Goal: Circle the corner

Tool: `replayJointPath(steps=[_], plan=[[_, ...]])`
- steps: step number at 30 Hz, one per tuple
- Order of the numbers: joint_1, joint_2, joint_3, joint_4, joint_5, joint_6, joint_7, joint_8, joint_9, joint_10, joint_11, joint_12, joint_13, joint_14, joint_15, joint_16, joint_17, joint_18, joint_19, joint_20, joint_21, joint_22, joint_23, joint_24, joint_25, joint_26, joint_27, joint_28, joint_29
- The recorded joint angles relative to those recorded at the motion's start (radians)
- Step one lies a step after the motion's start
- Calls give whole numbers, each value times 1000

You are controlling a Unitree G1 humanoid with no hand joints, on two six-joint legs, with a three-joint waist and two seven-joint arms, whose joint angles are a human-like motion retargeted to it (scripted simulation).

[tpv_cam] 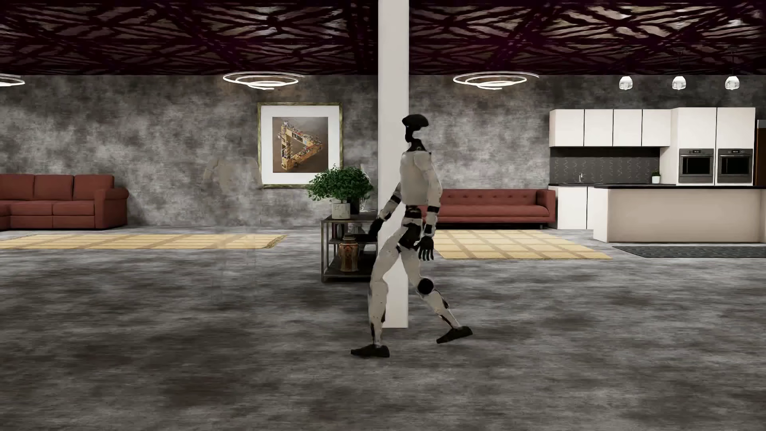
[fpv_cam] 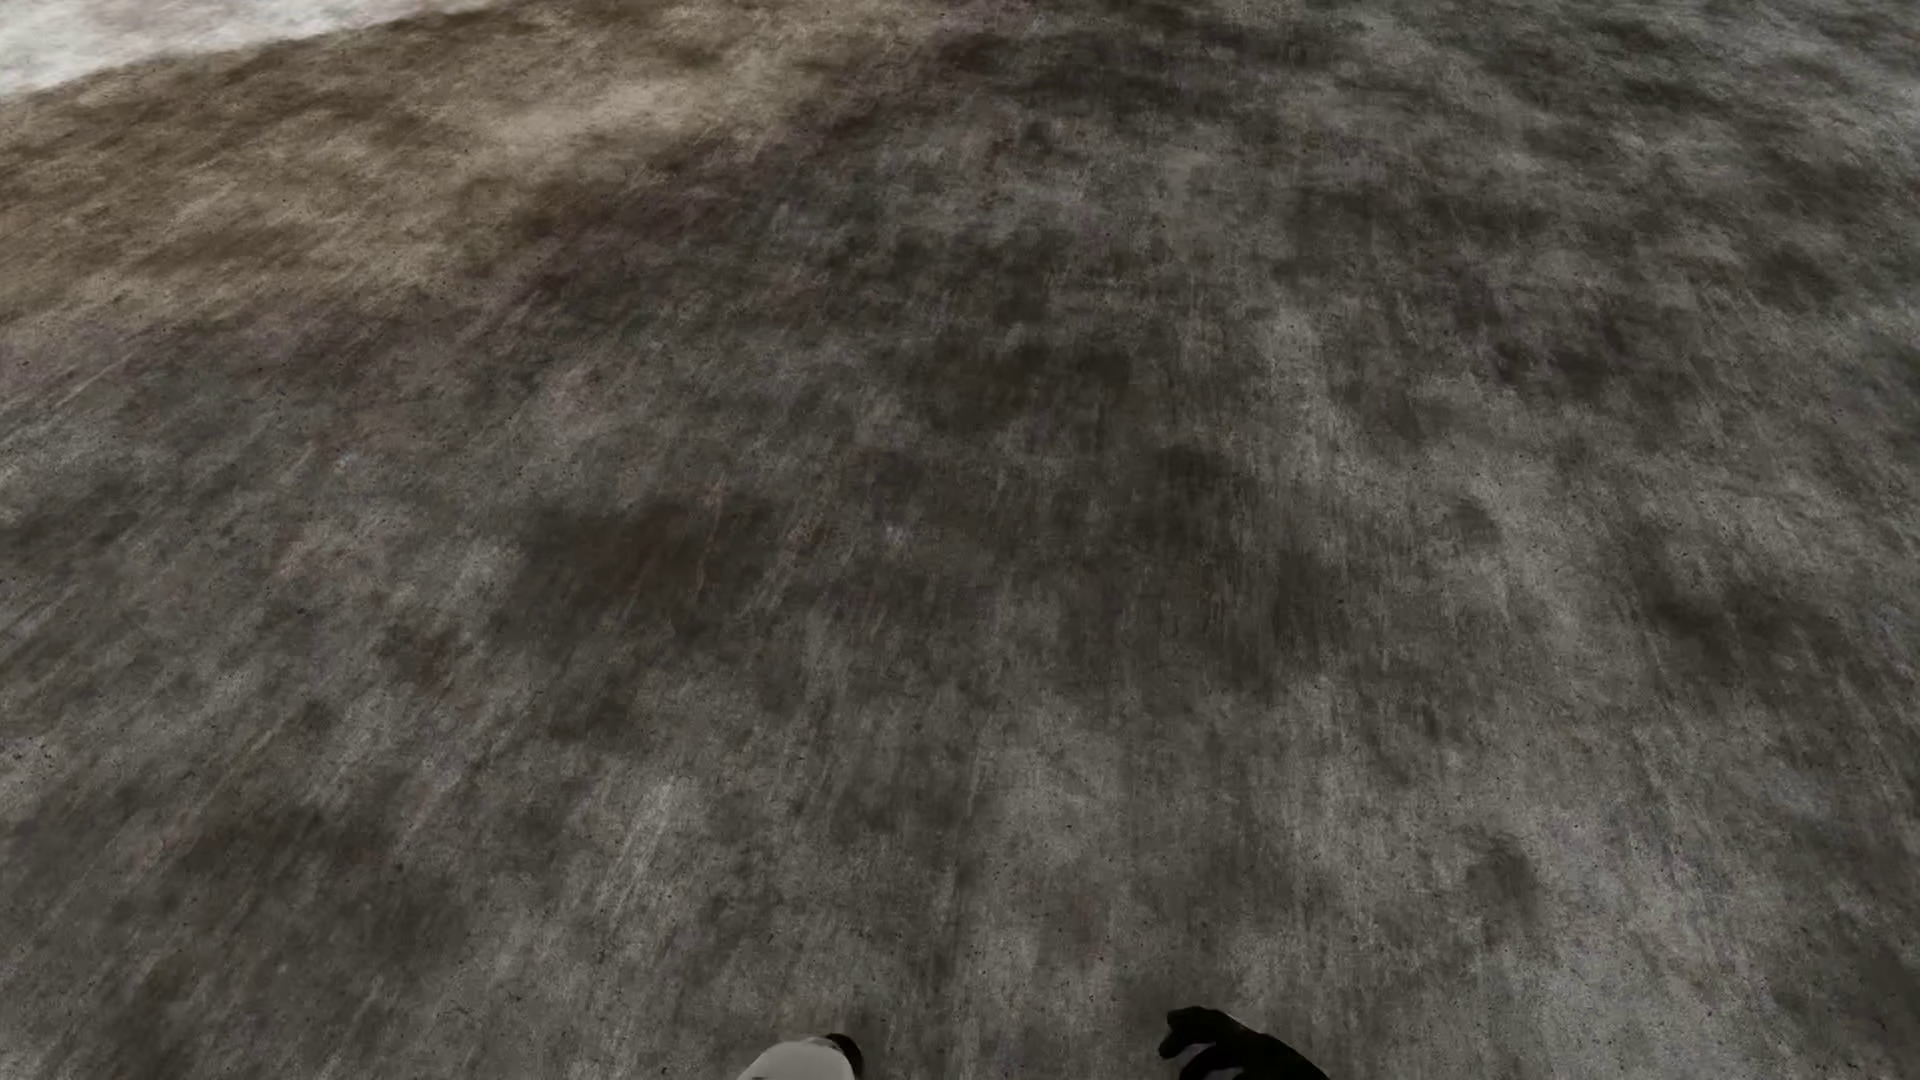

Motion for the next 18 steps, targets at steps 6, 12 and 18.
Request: replayJointPath(steps=[6,12,18], plan=[[186,-349,-24,-169,-119,-60,0,0,41,243,991,-43,115,-99,502,-12,74,0,0,15,15,18,71,0,0,0,0,0,0],[625,-669,-299,-135,-48,8,0,0,24,10,110,-123,265,-226,176,24,92,0,0,82,75,-227,188,0,0,0,0,0,0],[641,-732,-320,-48,87,85,0,0,12,489,161,-75,345,43,573,-2,61,0,0,212,136,-143,252,0,0,0,0,0,0]])
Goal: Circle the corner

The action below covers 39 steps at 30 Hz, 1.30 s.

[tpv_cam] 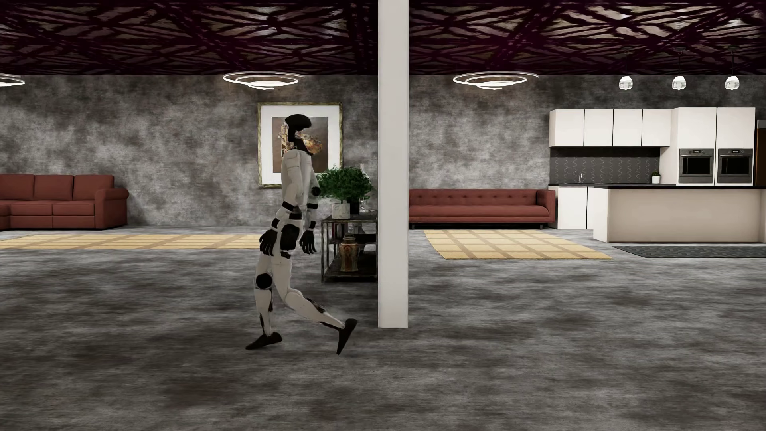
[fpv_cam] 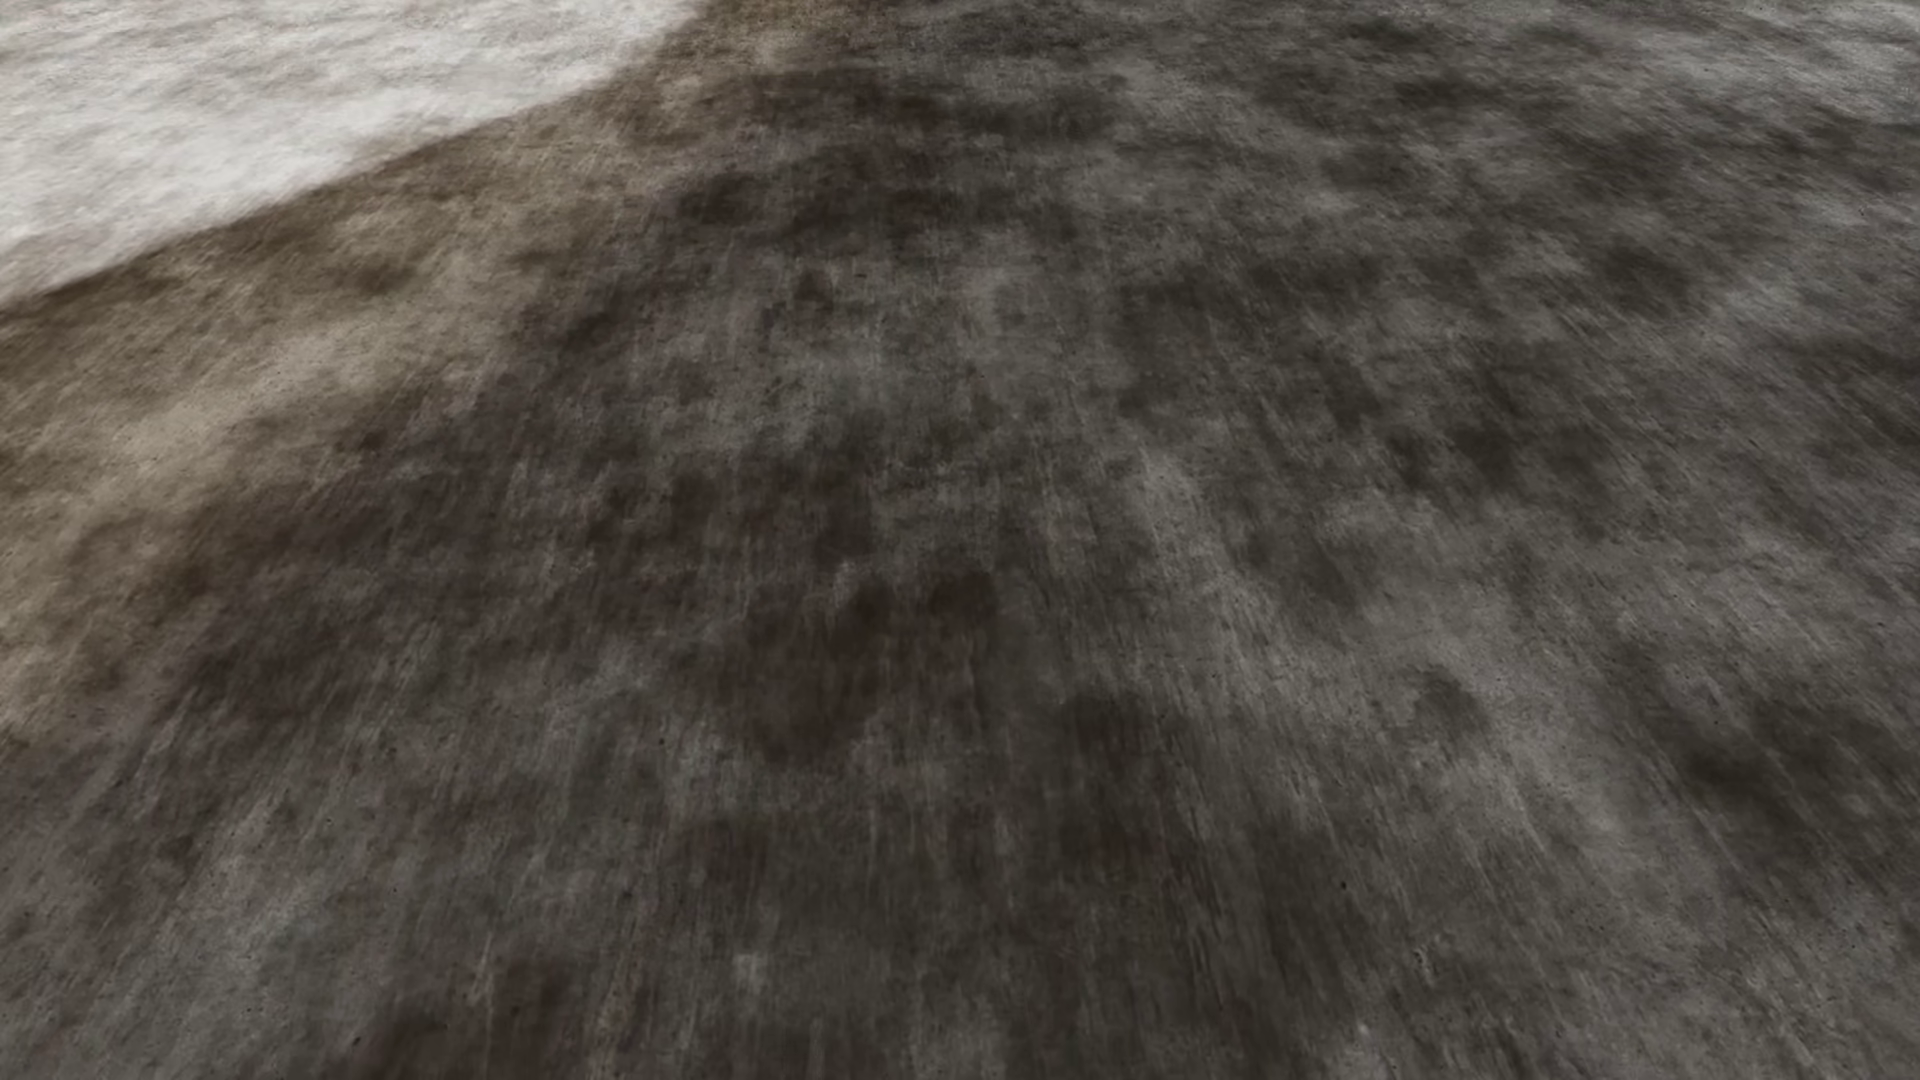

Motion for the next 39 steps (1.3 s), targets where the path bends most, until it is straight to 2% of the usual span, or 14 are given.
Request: replayJointPath(steps=[3,6,8,9,11,14,15,19,24,26,28,30,34,39], plan=[[-325,178,64,38,43,-20,0,0,49,332,3,29,-34,-172,-37,-9,-7,0,0,-51,-74,73,-47,0,0,0,0,0,0],[-453,357,208,30,32,-102,0,0,46,-217,-48,93,-97,-183,-229,19,-23,0,0,-44,-109,76,-159,0,0,0,0,0,0],[-514,411,235,50,17,-132,0,0,11,-477,-46,140,-133,357,-357,18,-43,0,0,-45,-181,83,-226,0,0,0,0,0,0],[-534,460,254,79,16,-126,0,0,4,-449,-31,167,-146,446,-431,17,-61,0,0,-53,-203,86,-254,0,0,0,0,0,0],[-489,510,302,63,0,-145,0,0,18,-319,87,180,-157,166,-437,19,-69,0,0,-70,-227,101,-285,0,0,0,0,0,0],[-377,353,299,98,-58,-202,0,0,47,-292,309,88,-204,-44,-34,55,6,0,0,-88,-180,155,-249,0,0,0,0,0,0],[-339,278,265,127,-78,-207,0,0,44,-312,332,77,-190,-71,1,61,13,0,0,-45,-168,136,-273,0,0,0,0,0,0],[-145,35,147,187,-168,-171,0,0,25,-356,219,73,-99,-199,-68,62,29,0,0,-20,-66,13,-193,0,0,0,0,0,0],[68,-165,-13,122,-243,-125,0,0,10,-420,-44,-7,26,-320,-275,64,-10,0,0,-54,13,-95,-58,0,0,0,0,0,0],[131,-262,-92,148,-251,-86,0,0,36,-401,88,-55,62,-298,25,79,-21,0,0,-66,34,-114,-5,0,0,0,0,0,0],[141,-259,-127,188,-192,-47,0,0,30,-324,174,-33,51,-118,18,77,-19,0,0,-26,96,-99,56,0,0,0,0,0,0],[-23,-181,-61,158,-138,-39,0,0,1,-95,192,-12,78,2,-119,69,-12,0,0,-47,48,-45,26,0,0,0,0,0,0],[-387,239,162,61,11,-28,0,0,61,310,-16,74,-52,-235,-308,56,-22,0,0,-119,20,-6,-113,0,0,0,0,0,0],[-696,653,387,16,-45,-37,0,0,26,-339,-184,202,-244,-162,-574,51,-54,0,0,-200,-277,62,-383,0,0,0,0,0,0]])
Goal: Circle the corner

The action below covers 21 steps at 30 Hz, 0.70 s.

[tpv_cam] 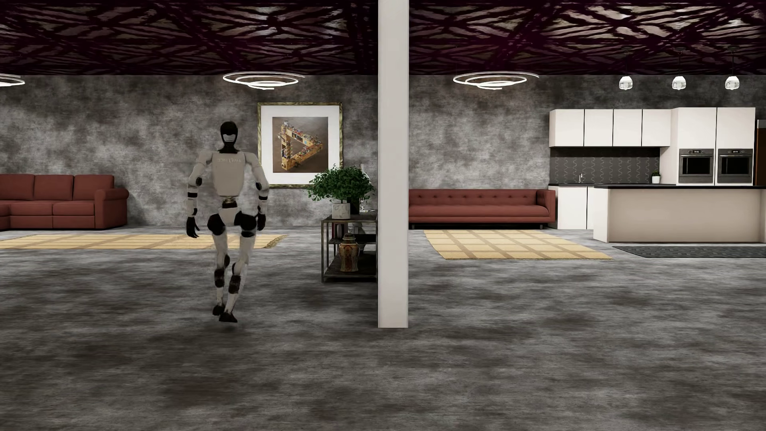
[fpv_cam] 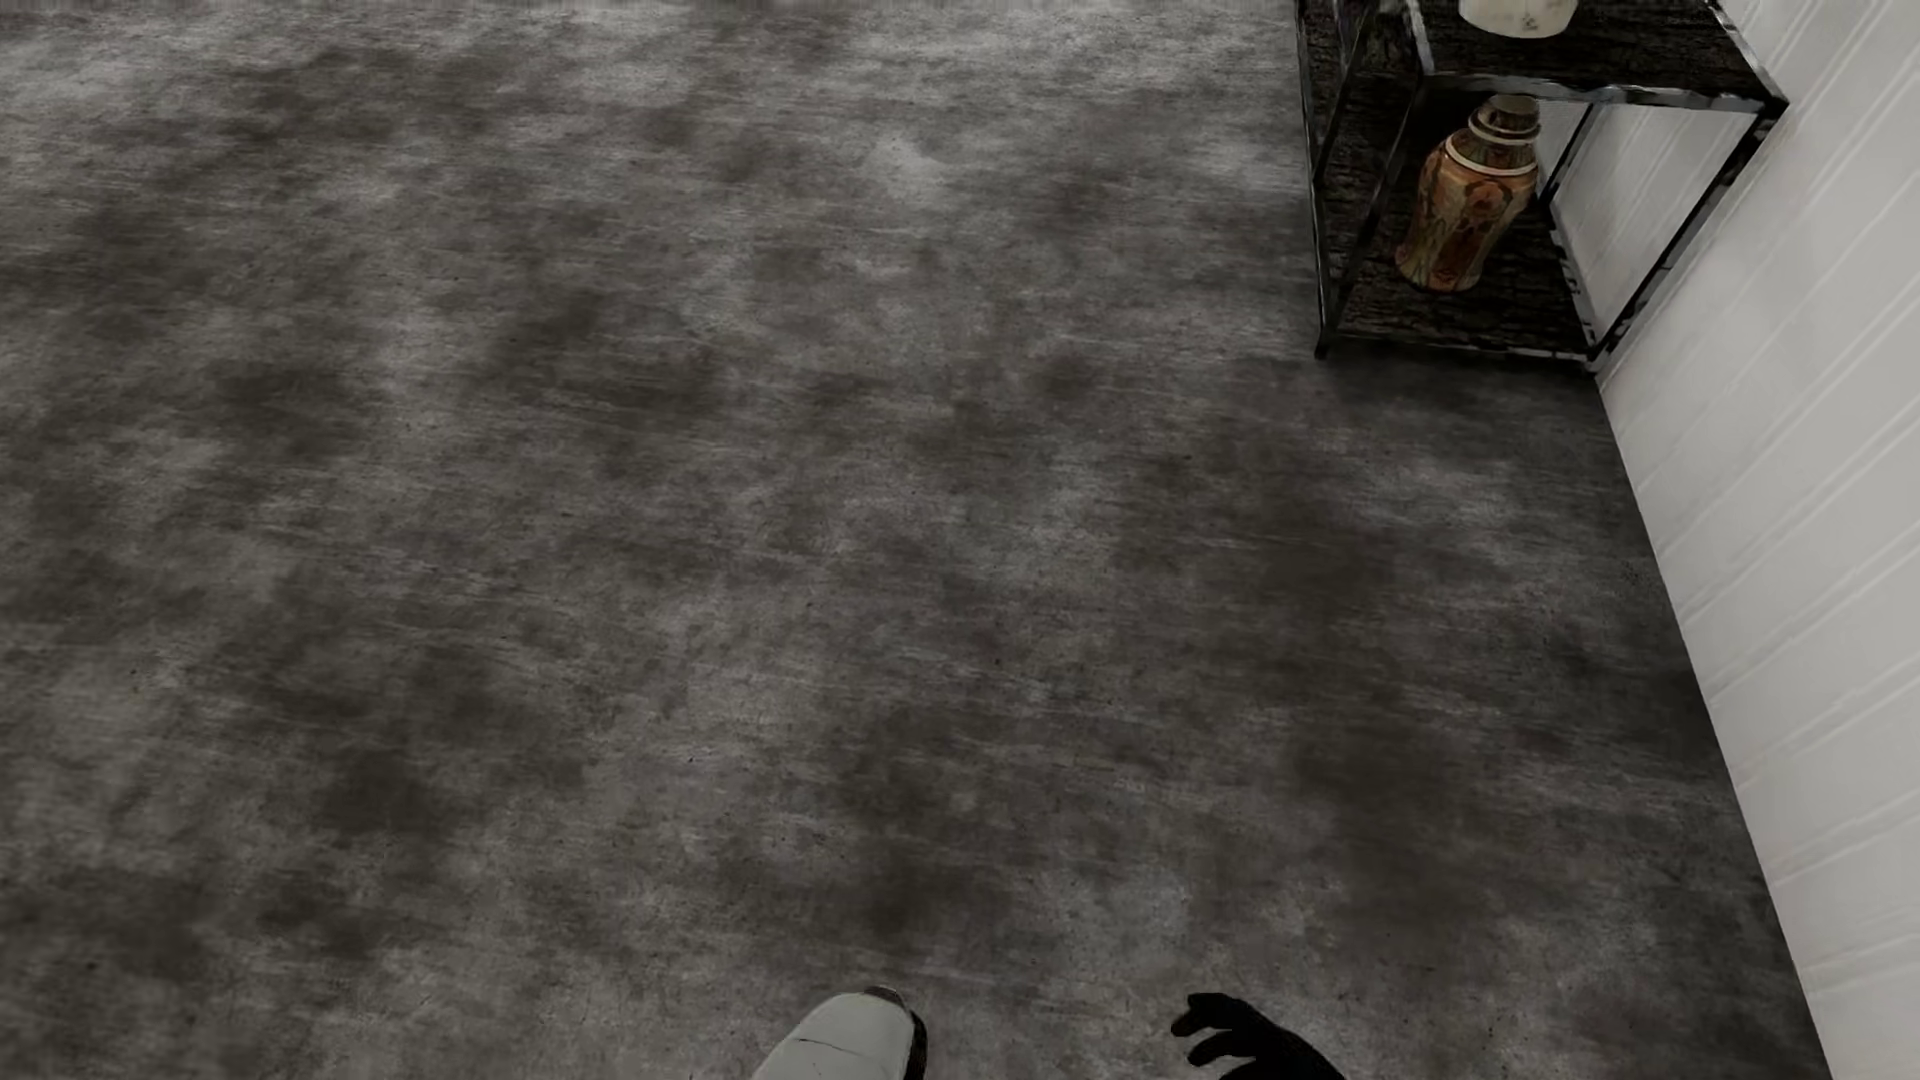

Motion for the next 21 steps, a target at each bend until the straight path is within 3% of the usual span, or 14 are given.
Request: replayJointPath(steps=[3,5,7,8,10,11,12,14,15,17,18,19,20,21], plan=[[-61,139,94,23,-79,3,0,0,-36,-137,8,52,-71,-24,-4,3,-24,0,0,-3,-90,9,-106,0,0,0,0,0,0],[-127,149,109,-35,-195,-62,0,0,-25,141,173,30,-41,76,209,0,15,0,0,-41,-112,90,-76,0,0,0,0,0,0],[-29,-36,47,-77,-189,-55,0,0,-23,234,630,-16,2,-38,500,-26,19,0,0,-20,-56,101,0,0,0,0,0,0,0],[66,-146,-29,-120,-194,-66,0,0,-10,199,853,-30,5,-56,490,-36,26,0,0,-4,9,57,54,0,0,0,0,0,0],[243,-356,-192,-141,-132,-18,0,0,-2,91,1013,-88,75,-47,465,-56,35,0,0,49,77,-59,131,0,0,0,0,0,0],[352,-443,-256,-140,-104,12,0,0,4,23,954,-114,148,-47,488,-64,31,0,0,55,53,-131,132,0,0,0,0,0,0],[449,-513,-299,-137,-86,10,0,0,10,-33,795,-143,143,-51,561,-59,71,0,0,97,150,-197,313,0,0,0,0,0,0],[620,-618,-383,-114,-72,28,0,0,2,-126,364,-199,240,-77,719,-59,46,0,0,140,255,-344,332,0,0,0,0,0,0],[691,-638,-415,-107,-83,16,0,0,-3,-146,159,-237,274,-111,590,-46,52,0,0,171,279,-401,358,0,0,0,0,0,0],[770,-693,-479,-80,-114,0,0,0,-22,-140,67,-292,332,-193,55,-24,53,0,0,209,331,-467,376,0,0,0,0,0,0],[802,-717,-516,-59,-111,0,0,0,-18,-118,58,-304,353,-195,33,-22,55,0,0,229,354,-472,386,0,0,0,0,0,0],[852,-736,-539,-34,-94,11,0,0,-11,-96,76,-302,367,-155,209,-32,55,0,0,250,370,-441,403,0,0,0,0,0,0],[851,-776,-533,-19,-65,24,0,0,-32,-42,117,-286,373,-36,484,-44,60,0,0,264,382,-405,415,0,0,0,0,0,0],[809,-786,-516,32,-17,61,0,0,-38,117,203,-266,362,169,627,-70,60,0,0,250,412,-322,435,0,0,0,0,0,0]])
